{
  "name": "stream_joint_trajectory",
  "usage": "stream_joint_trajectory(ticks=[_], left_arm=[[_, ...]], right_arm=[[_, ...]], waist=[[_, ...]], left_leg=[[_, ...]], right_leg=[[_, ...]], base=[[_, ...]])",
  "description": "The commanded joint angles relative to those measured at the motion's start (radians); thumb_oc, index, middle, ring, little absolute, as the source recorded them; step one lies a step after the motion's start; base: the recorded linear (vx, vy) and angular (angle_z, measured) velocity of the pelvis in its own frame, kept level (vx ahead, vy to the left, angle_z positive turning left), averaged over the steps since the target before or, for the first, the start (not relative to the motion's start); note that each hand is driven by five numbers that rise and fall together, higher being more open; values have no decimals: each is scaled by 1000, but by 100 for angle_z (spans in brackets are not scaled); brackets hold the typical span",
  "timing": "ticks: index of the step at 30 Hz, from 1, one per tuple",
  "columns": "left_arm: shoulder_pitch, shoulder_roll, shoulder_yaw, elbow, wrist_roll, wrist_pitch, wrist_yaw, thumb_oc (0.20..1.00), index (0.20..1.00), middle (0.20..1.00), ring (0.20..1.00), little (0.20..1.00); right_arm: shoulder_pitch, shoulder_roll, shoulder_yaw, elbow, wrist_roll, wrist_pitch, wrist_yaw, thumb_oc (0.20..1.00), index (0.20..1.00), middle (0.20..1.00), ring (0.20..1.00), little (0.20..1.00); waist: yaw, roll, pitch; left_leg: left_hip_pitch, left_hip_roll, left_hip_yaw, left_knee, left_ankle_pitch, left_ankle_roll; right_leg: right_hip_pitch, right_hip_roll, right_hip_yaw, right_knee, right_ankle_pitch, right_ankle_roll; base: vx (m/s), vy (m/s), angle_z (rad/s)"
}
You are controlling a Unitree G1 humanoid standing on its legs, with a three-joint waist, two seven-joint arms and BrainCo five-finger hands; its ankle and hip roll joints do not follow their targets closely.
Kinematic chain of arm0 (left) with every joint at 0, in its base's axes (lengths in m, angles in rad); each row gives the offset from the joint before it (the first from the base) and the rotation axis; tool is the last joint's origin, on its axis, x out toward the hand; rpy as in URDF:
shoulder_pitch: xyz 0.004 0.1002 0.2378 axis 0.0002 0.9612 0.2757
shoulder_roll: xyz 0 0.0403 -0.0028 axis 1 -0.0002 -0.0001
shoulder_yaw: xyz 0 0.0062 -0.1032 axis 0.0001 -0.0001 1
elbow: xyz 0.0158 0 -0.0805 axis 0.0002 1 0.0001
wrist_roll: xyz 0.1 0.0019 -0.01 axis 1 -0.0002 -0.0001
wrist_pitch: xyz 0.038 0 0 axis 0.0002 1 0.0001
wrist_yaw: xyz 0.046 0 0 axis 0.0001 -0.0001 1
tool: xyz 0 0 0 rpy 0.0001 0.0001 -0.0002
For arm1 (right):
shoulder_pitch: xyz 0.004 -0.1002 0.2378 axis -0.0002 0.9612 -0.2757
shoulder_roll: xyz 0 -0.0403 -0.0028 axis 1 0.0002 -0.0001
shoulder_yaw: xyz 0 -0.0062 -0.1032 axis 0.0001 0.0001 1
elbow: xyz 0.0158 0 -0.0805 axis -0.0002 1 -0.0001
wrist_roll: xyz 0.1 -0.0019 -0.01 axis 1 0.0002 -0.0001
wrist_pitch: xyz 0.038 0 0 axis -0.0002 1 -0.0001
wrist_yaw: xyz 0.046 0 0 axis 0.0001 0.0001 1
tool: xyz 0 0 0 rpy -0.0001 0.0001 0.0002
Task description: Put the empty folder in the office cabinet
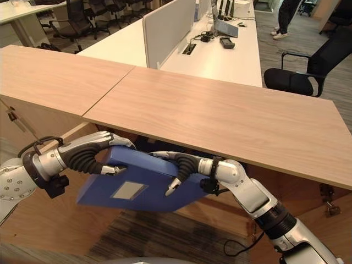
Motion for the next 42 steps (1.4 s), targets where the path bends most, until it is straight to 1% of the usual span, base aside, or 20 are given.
stream_joint_trajectory(ticks=[1, 2, 3, 4, 11, 14, 16, 17, 19, 20, 21, 22, 26, 28, 29, 31, 34, 36, 40, 42], left_arm=[[-166, -107, -14, -87, -140, -99, 104, 200, 200, 200, 200, 200], [-184, -122, -29, -83, -133, -99, 109, 200, 200, 200, 200, 200], [-219, -150, -57, -75, -126, -100, 116, 200, 200, 200, 200, 200], [-230, -160, -65, -75, -127, -101, 116, 200, 200, 200, 200, 200], [-272, -199, -82, -79, -139, -106, 138, 200, 200, 200, 200, 200], [-281, -203, -95, -76, -176, -109, 139, 200, 200, 200, 200, 200], [-240, -209, -113, -56, -282, -98, 107, 200, 200, 200, 200, 200], [-240, -209, -113, -56, -282, -98, 107, 200, 200, 200, 200, 200], [-202, -227, -120, -21, -345, -89, 93, 200, 200, 200, 200, 200], [-189, -227, -117, -5, -349, -88, 102, 391, 391, 391, 391, 391], [-188, -226, -117, -4, -349, -89, 102, 736, 736, 736, 736, 736], [-140, -241, -108, 42, -340, -71, 109, 1000, 1000, 1000, 1000, 1000], [11, -349, -113, 127, -391, -3, 116, 1000, 1000, 1000, 1000, 1000], [100, -386, -90, 170, -387, 30, 107, 1000, 1000, 1000, 1000, 1000], [203, -395, -42, 212, -347, 57, 95, 1000, 1000, 1000, 1000, 1000], [252, -402, -19, 223, -324, 74, 82, 1000, 1000, 1000, 1000, 1000], [335, -439, 13, 331, -221, 85, 79, 1000, 1000, 1000, 1000, 1000], [357, -458, 29, 386, -78, 91, 91, 1000, 1000, 1000, 1000, 1000], [324, -536, -10, 687, 127, 143, 96, 1000, 1000, 1000, 1000, 1000], [315, -548, -20, 747, 161, 150, 99, 1000, 1000, 1000, 1000, 1000]], right_arm=[[-74, 51, 82, 17, -42, -23, -29, 1000, 1000, 1000, 1000, 1000], [-73, 60, 88, 18, -37, -22, -29, 1000, 1000, 1000, 1000, 1000], [-72, 72, 92, 24, -31, -17, -31, 395, 395, 395, 395, 395], [-72, 76, 94, 30, -30, -17, -32, 200, 200, 200, 200, 200], [-56, 98, 101, 79, -26, -29, -72, 200, 200, 200, 200, 200], [-17, 122, 113, 136, 35, -36, -89, 200, 200, 200, 200, 200], [100, 150, 105, 258, 259, -22, -93, 200, 200, 200, 200, 200], [100, 150, 105, 258, 259, -22, -93, 200, 200, 200, 200, 200], [196, 209, 58, 344, 517, -3, -103, 200, 200, 200, 200, 200], [222, 234, 65, 354, 563, -5, -116, 200, 200, 200, 200, 200], [222, 235, 66, 355, 564, -6, -117, 200, 200, 200, 200, 200], [275, 257, 31, 369, 698, 13, -140, 200, 200, 200, 200, 200], [267, 392, -20, 647, 769, -3, -211, 200, 200, 200, 200, 200], [313, 411, -75, 692, 789, 12, -239, 200, 200, 200, 200, 200], [351, 407, -136, 788, 746, 53, -195, 200, 200, 200, 200, 200], [370, 397, -149, 796, 756, 46, -198, 200, 200, 200, 200, 200], [418, 407, -223, 895, 719, 54, -228, 200, 200, 200, 200, 200], [409, 427, -268, 991, 712, 73, -239, 200, 200, 200, 200, 200], [361, 449, -329, 1231, 632, 119, -266, 200, 200, 200, 200, 200], [358, 447, -334, 1254, 617, 123, -269, 200, 200, 200, 200, 200]], waist=[[-5, -30, -46], [-7, -30, -45], [-6, -32, -43], [-5, -32, -43], [-7, -31, -44], [-6, -31, -45], [-4, -28, -44], [-4, -28, -44], [-5, -26, -41], [-8, -26, -41], [-9, -26, -43], [-13, -25, -42], [-7, -20, -39], [-7, -16, -36], [-6, -15, -28], [-9, -16, -31], [-11, -15, -29], [-10, -14, -29], [-8, -7, -28], [-8, -6, -28]], left_leg=[[13, -48, -26, 2, -113, 48], [12, -47, -26, 2, -111, 48], [11, -48, -27, 2, -110, 48], [10, -48, -28, 2, -110, 48], [11, -50, -28, 2, -111, 49], [12, -49, -28, 2, -110, 47], [14, -48, -28, 2, -107, 43], [14, -48, -28, 2, -107, 43], [20, -47, -26, 2, -109, 42], [14, -49, -26, 2, -105, 42], [14, -49, -26, 2, -105, 42], [14, -49, -25, 2, -104, 42], [13, -48, -26, 2, -104, 43], [14, -48, -24, 2, -104, 43], [18, -48, -23, 2, -107, 43], [12, -49, -24, 2, -105, 44], [10, -50, -29, 2, -106, 46], [8, -51, -32, 2, -107, 48], [3, -53, -35, 2, -106, 51], [2, -53, -35, 2, -106, 51]], right_leg=[[-32, 66, 51, 28, -15, -50], [-32, 66, 51, 29, -16, -50], [-34, 66, 50, 30, -16, -50], [-34, 66, 50, 30, -16, -50], [-33, 66, 51, 30, -15, -50], [-33, 67, 51, 30, -15, -50], [-29, 66, 45, 28, -14, -48], [-29, 66, 45, 28, -14, -48], [-24, 66, 44, 27, -14, -46], [-29, 65, 44, 27, -11, -46], [-29, 65, 44, 27, -11, -46], [-30, 66, 43, 27, -10, -46], [-31, 67, 44, 27, -9, -49], [-32, 67, 44, 27, -8, -49], [-28, 68, 45, 26, -9, -50], [-32, 68, 45, 25, -6, -50], [-33, 67, 43, 24, -8, -49], [-33, 67, 41, 23, -9, -50], [-38, 67, 41, 24, -11, -50], [-39, 67, 41, 24, -11, -50]], base=[[0, 0, 0], [0, 0, 0], [0, 0, 0], [0, 0, 0], [0, 0, 0], [0, 0, 0], [0, 0, 0], [0, 0, 0], [0, 0, 0], [0, 0, 0], [0, 0, 0], [0, 0, 0], [0, 0, 0], [0, 3, 2], [-6, 5, 8], [-3, 1, 2], [0, 0, 0], [0, 0, 0], [0, 0, 0], [0, 0, 0]])
